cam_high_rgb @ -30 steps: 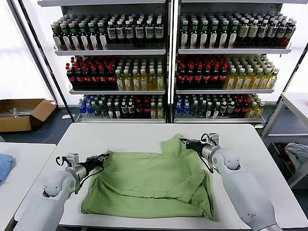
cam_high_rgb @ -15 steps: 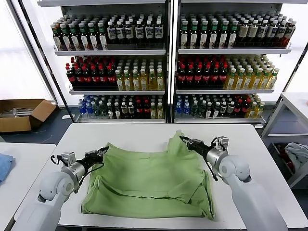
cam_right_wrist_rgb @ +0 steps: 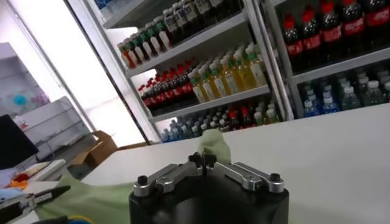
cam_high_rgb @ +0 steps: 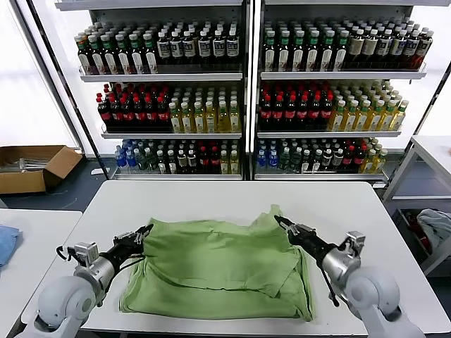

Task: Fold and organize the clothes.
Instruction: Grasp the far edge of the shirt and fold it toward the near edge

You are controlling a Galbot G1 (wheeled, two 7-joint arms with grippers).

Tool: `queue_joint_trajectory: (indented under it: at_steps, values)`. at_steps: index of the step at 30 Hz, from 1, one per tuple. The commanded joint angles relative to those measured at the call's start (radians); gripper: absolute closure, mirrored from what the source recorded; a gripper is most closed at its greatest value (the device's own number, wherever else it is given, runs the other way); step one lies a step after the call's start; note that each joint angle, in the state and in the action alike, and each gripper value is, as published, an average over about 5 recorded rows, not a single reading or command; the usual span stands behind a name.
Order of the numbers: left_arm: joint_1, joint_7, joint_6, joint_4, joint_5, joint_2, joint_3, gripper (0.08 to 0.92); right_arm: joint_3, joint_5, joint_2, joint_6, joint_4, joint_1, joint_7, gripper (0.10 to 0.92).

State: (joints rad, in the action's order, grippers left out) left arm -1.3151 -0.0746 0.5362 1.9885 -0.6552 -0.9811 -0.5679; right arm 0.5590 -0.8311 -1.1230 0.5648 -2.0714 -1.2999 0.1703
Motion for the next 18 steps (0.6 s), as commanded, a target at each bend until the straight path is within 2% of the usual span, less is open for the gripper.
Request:
queue_joint_trajectory:
  at_steps: [1,13,15,18]
  values:
    - [-0.201,0.03,0.04,0.127,0.017,0.003,-0.067,0.912,0.125,0.02,-0.001,-0.003,-0.165,-0.263,0.001,0.919]
    - [-0.327,-0.021,0.039,0.151,0.122,0.011,-0.102,0.912,0.137,0.196,-0.026,-0.057,-0.222,-0.457,0.013,0.919]
    - [-0.337,-0.027,0.04,0.15,0.168,0.01,-0.099,0.912,0.125,0.24,-0.032,-0.069,-0.213,-0.464,-0.003,0.903]
    - [-0.34,-0.028,0.041,0.153,0.231,0.004,-0.1,0.891,0.126,0.277,-0.042,-0.103,-0.195,-0.454,-0.028,0.836]
